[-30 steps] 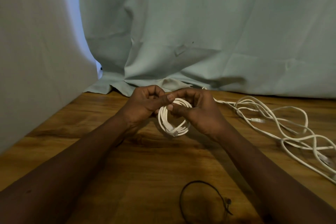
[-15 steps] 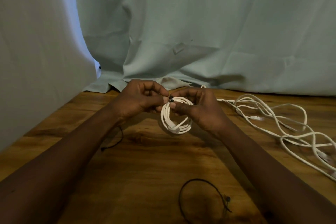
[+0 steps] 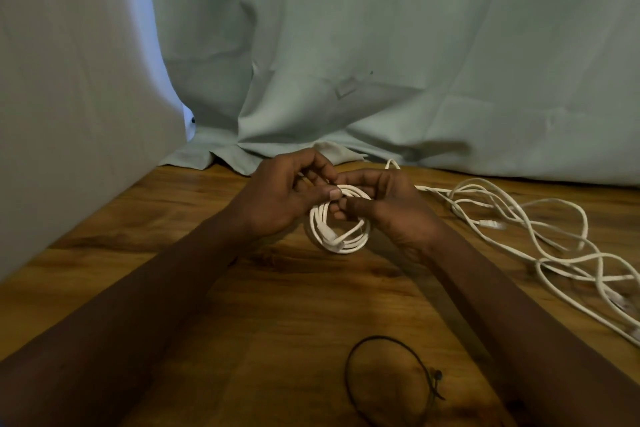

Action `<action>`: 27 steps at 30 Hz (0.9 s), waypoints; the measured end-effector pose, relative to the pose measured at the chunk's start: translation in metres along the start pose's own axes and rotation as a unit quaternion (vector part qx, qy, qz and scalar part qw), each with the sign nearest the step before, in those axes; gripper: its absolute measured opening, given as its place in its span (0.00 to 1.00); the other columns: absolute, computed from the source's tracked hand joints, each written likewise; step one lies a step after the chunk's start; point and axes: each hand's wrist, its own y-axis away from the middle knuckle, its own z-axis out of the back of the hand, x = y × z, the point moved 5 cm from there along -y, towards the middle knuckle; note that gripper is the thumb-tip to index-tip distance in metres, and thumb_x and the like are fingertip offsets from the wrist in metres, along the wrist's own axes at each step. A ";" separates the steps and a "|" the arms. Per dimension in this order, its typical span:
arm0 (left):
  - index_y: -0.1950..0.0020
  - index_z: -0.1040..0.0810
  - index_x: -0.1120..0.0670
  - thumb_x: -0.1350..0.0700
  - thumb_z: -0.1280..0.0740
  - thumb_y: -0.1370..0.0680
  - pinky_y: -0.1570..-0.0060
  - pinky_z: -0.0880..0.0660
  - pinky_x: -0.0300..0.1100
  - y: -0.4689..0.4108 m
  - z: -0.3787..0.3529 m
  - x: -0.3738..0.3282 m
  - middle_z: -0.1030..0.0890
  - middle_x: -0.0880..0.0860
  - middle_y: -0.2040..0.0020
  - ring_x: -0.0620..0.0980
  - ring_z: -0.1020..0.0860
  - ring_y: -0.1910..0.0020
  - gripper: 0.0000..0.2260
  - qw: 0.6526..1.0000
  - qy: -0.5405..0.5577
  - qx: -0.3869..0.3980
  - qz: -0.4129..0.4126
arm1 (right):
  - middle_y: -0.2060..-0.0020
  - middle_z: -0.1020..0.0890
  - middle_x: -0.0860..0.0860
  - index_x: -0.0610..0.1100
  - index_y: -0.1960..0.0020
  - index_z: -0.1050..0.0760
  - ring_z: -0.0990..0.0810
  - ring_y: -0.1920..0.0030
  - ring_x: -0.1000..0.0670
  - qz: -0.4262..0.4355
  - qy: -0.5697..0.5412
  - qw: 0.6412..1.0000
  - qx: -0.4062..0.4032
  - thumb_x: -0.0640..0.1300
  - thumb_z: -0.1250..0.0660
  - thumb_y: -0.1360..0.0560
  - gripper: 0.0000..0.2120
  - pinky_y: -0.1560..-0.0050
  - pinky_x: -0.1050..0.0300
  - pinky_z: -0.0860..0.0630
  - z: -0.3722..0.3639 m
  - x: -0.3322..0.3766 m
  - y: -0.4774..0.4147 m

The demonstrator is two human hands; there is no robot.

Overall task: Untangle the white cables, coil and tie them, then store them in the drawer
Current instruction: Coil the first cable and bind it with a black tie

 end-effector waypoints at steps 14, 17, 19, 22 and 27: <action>0.54 0.18 0.47 0.48 0.21 0.28 0.65 0.24 0.51 -0.004 0.003 -0.003 0.20 0.46 0.68 0.45 0.22 0.68 0.09 0.994 -0.095 0.016 -0.046 | 0.45 0.18 0.33 0.41 0.32 0.31 0.15 0.53 0.43 -0.037 0.001 0.999 -0.031 0.20 0.33 0.27 0.29 0.51 0.50 0.15 -0.002 0.001 0.001; 0.55 0.17 0.52 0.48 0.20 0.31 0.67 0.25 0.41 -0.001 0.002 -0.002 0.18 0.48 0.67 0.42 0.21 0.69 0.12 1.000 -0.017 0.024 0.002 | 0.47 0.19 0.36 0.38 0.34 0.30 0.15 0.56 0.46 -0.059 -0.032 0.998 -0.014 0.19 0.37 0.27 0.25 0.54 0.52 0.16 -0.006 0.001 0.001; 0.54 0.17 0.58 0.48 0.21 0.32 0.67 0.26 0.36 0.002 0.001 0.004 0.17 0.49 0.66 0.43 0.20 0.68 0.16 0.995 0.070 0.030 0.061 | 0.50 0.18 0.36 0.33 0.37 0.26 0.16 0.56 0.44 -0.097 -0.129 0.987 0.024 0.23 0.41 0.24 0.18 0.53 0.54 0.16 -0.013 0.001 0.002; 0.52 0.17 0.64 0.50 0.22 0.32 0.61 0.23 0.43 0.003 0.002 0.017 0.15 0.61 0.62 0.53 0.19 0.64 0.19 0.974 0.182 0.011 0.132 | 0.44 0.19 0.32 0.27 0.36 0.26 0.19 0.48 0.38 -0.136 -0.258 0.955 0.053 0.33 0.44 0.24 0.20 0.45 0.48 0.18 -0.012 -0.001 0.002; 0.49 0.18 0.70 0.46 0.17 0.35 0.44 0.28 0.61 0.006 0.000 0.035 0.21 0.78 0.47 0.65 0.24 0.50 0.30 0.928 0.300 -0.002 0.224 | 0.35 0.22 0.30 0.27 0.32 0.27 0.19 0.42 0.36 -0.145 -0.267 0.951 0.056 0.25 0.38 0.29 0.25 0.43 0.47 0.17 -0.012 -0.014 -0.001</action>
